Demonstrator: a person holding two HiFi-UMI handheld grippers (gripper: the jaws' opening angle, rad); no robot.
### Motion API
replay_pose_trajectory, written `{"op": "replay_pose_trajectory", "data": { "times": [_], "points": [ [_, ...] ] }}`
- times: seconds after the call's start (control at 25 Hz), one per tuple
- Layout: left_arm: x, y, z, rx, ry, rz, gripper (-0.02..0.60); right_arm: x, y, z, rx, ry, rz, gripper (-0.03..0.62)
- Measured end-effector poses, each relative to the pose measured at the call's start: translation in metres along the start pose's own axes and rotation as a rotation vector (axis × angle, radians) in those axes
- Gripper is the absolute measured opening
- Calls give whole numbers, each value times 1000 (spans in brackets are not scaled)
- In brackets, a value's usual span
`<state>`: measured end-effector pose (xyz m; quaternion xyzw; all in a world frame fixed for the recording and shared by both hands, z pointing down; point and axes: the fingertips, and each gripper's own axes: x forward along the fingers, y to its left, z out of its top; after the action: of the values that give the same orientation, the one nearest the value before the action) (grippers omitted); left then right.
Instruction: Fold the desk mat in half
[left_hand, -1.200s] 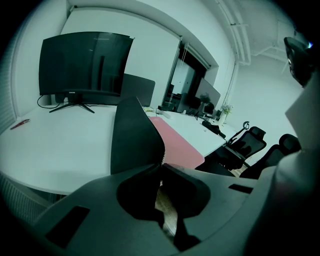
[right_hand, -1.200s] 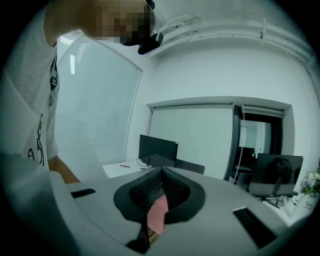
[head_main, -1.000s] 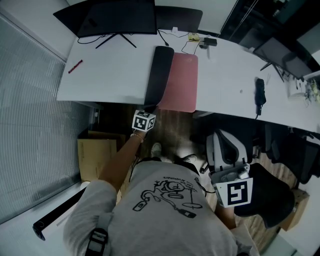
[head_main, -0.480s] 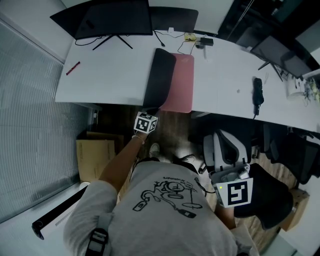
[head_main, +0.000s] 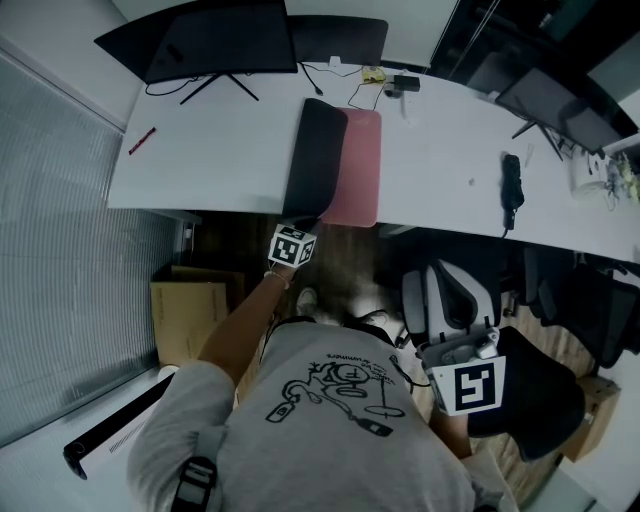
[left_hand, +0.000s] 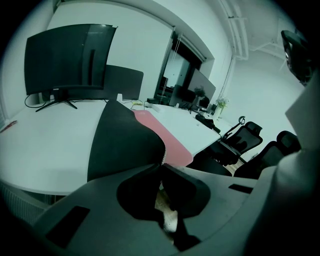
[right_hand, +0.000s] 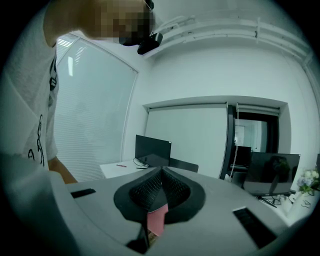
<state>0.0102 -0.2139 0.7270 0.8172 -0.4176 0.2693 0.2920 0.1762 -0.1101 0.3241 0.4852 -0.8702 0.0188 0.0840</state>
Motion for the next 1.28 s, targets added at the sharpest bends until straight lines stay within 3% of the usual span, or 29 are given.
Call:
{"op": "replay_pose_trajectory", "data": {
  "times": [1.28],
  "points": [
    [55, -63, 29, 65, 47, -50, 32, -38, -72, -11, 7, 4, -74, 6]
  ]
}}
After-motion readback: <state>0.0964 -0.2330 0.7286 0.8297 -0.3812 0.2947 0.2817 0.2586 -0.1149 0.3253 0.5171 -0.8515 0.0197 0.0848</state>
